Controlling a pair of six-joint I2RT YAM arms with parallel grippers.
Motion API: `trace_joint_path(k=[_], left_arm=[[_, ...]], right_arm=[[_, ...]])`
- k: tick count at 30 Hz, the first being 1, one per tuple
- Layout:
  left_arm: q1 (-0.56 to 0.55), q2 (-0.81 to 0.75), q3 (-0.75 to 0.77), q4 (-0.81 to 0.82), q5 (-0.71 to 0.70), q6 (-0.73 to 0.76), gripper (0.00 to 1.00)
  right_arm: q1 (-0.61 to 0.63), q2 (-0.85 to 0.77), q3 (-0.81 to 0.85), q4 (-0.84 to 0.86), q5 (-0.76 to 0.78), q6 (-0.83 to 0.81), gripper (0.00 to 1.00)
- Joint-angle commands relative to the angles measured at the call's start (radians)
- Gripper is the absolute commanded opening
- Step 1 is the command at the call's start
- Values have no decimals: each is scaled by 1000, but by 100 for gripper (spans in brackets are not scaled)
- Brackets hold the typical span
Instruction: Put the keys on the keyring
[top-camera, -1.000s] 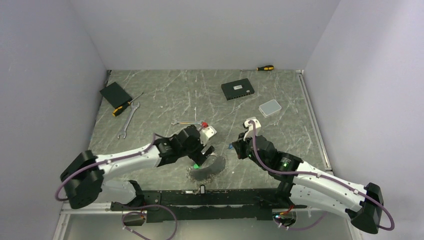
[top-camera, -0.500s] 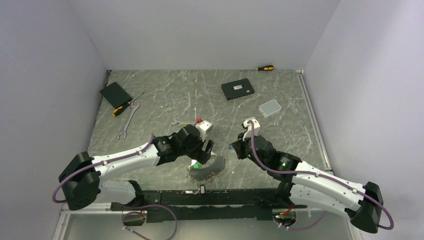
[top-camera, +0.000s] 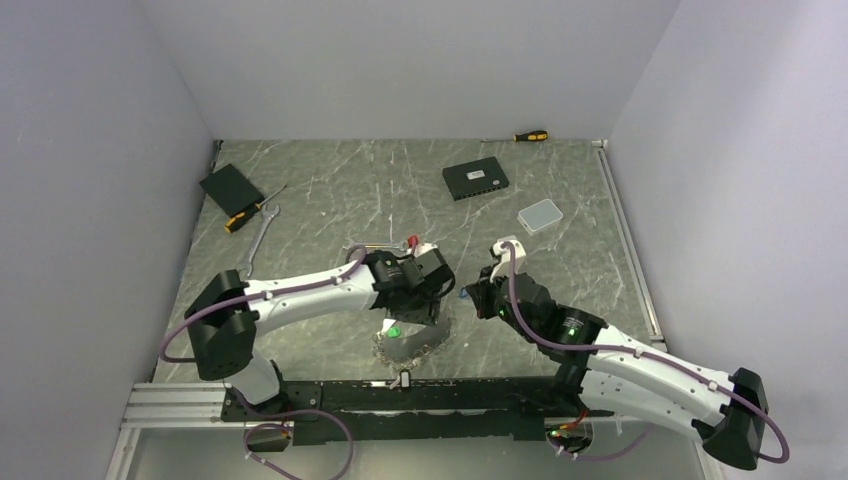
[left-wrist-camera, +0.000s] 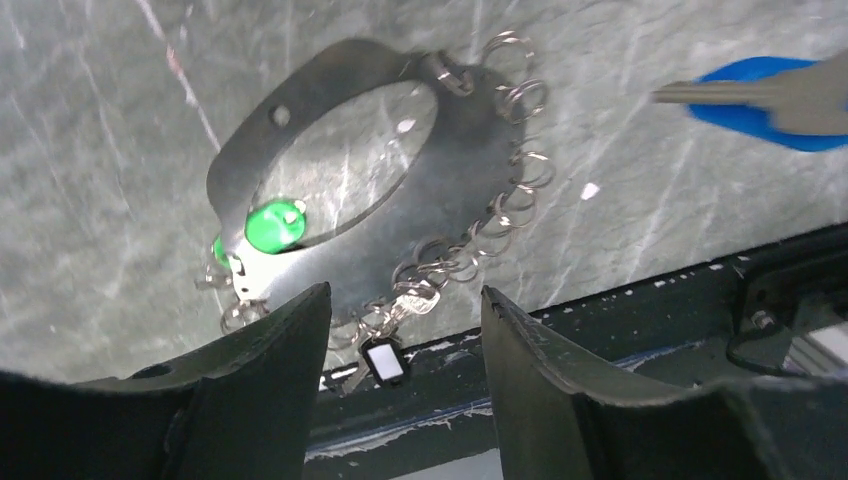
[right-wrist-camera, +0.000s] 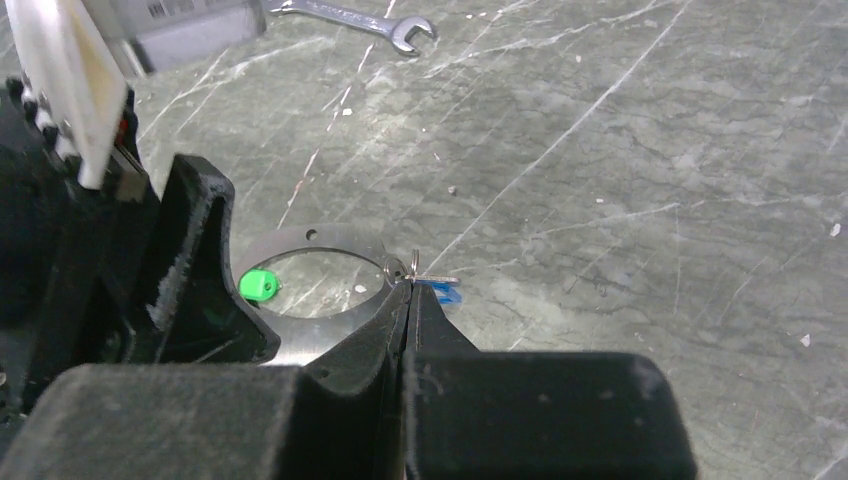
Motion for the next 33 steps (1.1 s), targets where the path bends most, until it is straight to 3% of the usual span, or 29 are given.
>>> trace_joint_path(k=[1, 5, 7, 9, 14, 18, 21, 33], left_arm=[[-42, 41, -1, -83, -75, -302, 61], [-90, 99, 8, -27, -109, -337, 57], [-93, 130, 21, -1, -109, -281, 53], [-94, 146, 26, 80, -65, -127, 46], [-129, 96, -31, 253, -25, 339, 45], [-128, 22, -159, 428, 113, 661, 57], [-130, 10, -243, 518, 229, 836, 59], [-139, -97, -460, 849, 319, 1070, 53]], right_arm=[[-2, -25, -8, 20, 46, 26, 0], [-3, -67, -15, -31, 96, 48, 0], [-3, -90, -19, -64, 127, 63, 0], [-3, -118, -24, -92, 151, 76, 0], [-5, -198, -43, -134, 169, 97, 0], [-6, -223, -49, -140, 167, 95, 0], [-5, -220, -40, -148, 171, 94, 0], [-5, -244, -54, -143, 160, 93, 0]])
